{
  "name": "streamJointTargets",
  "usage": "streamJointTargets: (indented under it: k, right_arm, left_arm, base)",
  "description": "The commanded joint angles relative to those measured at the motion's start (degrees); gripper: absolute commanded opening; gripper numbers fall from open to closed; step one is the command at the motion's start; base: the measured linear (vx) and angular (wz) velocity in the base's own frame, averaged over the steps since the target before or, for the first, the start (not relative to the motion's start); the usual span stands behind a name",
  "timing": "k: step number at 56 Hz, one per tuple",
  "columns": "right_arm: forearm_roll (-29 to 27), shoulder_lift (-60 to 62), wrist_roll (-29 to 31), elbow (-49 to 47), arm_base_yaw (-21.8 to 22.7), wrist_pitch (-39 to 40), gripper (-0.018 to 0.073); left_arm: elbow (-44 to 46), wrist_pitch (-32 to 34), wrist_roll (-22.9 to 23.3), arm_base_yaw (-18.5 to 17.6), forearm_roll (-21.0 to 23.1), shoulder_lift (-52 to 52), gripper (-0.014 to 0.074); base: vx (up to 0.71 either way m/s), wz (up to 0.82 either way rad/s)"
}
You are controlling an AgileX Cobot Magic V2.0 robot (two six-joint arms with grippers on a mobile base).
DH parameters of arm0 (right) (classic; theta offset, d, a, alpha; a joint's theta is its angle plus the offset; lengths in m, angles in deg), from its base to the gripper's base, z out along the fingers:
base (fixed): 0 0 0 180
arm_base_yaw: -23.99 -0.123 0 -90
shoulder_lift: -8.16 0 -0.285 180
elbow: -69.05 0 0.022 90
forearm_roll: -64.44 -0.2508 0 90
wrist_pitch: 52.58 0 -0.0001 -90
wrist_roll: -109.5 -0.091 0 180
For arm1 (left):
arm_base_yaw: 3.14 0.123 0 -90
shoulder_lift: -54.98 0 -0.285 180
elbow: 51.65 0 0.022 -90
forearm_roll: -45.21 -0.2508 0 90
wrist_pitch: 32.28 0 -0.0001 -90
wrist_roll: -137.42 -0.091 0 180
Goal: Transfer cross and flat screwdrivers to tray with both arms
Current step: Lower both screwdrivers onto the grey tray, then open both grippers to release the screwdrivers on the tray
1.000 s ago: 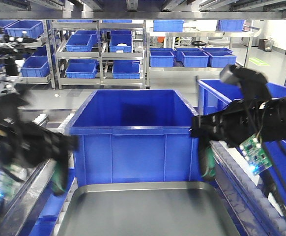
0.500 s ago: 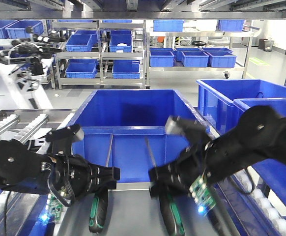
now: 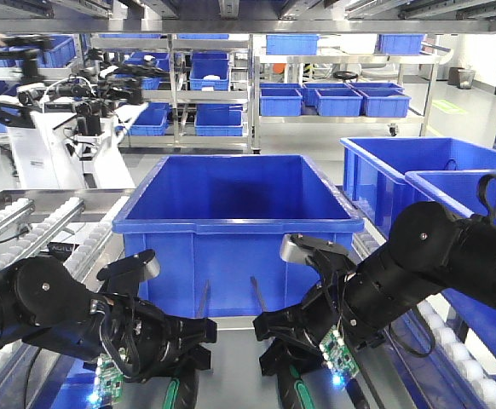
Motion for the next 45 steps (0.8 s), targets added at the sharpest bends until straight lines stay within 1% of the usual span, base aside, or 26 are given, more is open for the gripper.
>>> streamJointTargets:
  k: [1,8,15,21,27,32,38,45]
  right_arm:
    - [-1.2,2.7,0.2,-1.7,0.1,2.9,0.0067]
    - [-1.0,2.7,0.0,-1.7,0.1,2.8,0.0161]
    - [-1.0,2.7,-1.7,-1.7,0.1,2.6,0.0309]
    - [-1.0,2.7,-3.6,-1.7,0.1,2.7,0.0449]
    - [-1.0,2.7,-4.3,-1.7,0.1,2.5,0.0554]
    - [-0.8,3.0,-4.3,-1.8,0.2,2.3,0.0587]
    - [0.5,5.0,-4.3,-1.8,0.2,3.2,0.0585]
    - [2.8,10.2,-4.3,-1.8,0.2,8.1,0.0585]
  left_arm:
    - [1.7,1.1,-0.1,-0.4,2.2,-2.3,0.0264]
    - [1.7,1.4,-0.1,-0.4,2.2,-2.3,0.0402]
    - [1.7,1.4,-0.1,-0.4,2.2,-2.3,0.0486]
    - [1.7,1.5,-0.1,-0.4,2.2,-2.3,0.0506]
    - [1.7,2.0,-0.2,-0.2,1.7,-2.4,0.0506]
    - [1.7,2.7,-1.3,-0.2,1.7,-2.9,0.0506]
    - [1.7,3.5,-3.6,-0.2,1.5,-4.8,0.0503]
    - [1.7,4.9,-9.4,-0.2,0.0,-10.0,0.0503]
  base:
    - [0.0,0.0]
    - [0.0,0.0]
    - [0.0,0.0]
    - [0.0,0.0]
    - [0.0,0.0]
    - [0.0,0.0]
    - [0.0,0.0]
    - [0.0,0.0]
